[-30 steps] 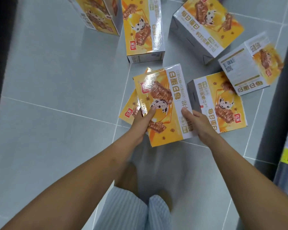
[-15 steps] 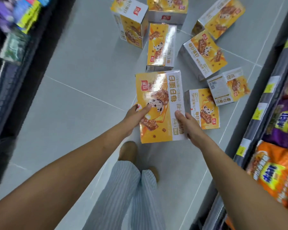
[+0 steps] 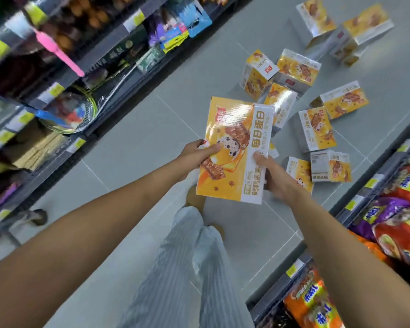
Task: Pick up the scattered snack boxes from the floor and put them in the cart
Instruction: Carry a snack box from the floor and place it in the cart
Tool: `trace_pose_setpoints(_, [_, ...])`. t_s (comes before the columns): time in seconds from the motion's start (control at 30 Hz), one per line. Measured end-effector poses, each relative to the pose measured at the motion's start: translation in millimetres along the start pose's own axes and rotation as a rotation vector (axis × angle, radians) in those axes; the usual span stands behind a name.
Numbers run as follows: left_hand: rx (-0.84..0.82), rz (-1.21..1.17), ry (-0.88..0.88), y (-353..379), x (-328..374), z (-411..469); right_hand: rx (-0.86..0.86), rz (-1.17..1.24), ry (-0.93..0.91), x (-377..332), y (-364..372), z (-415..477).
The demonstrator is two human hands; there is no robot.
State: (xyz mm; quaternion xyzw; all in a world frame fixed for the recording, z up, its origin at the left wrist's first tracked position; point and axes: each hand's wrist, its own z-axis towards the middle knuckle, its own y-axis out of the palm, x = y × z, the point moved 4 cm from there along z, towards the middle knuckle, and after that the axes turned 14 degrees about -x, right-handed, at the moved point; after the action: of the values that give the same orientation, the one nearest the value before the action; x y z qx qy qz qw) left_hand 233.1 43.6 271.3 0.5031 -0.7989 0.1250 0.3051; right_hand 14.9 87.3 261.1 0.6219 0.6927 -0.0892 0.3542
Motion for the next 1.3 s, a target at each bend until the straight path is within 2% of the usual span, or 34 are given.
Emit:
trace_pose_setpoints(0.27, [0.155, -0.118, 0.025, -57.7, -40.2, -152.6, -0.160, -0.199, 0.017, -34.9, 127.7, -33.3])
trace_pose_setpoints(0.5, [0.299, -0.276, 0.050, -106.1, -106.0, -260.4, -0.208, -0.417, 0.080, -33.5, 254.8, -36.2])
trace_pose_setpoints(0.7, [0.444, -0.412, 0.085, -151.0, -173.0, -363.7, -0.298, -0.584, 0.073, -16.3, 385.6, -43.4])
trace_pose_setpoints(1.1, [0.665, -0.435, 0.159, -269.6, -280.5, -547.4, -0.347, -0.708, -0.022, 25.8, 639.3, -53.5])
trace_pose_setpoints(1.3, [0.809, -0.513, 0.186, -332.1, -335.9, -627.5, -0.477, -0.811, -0.077, 36.9, 768.5, -44.3])
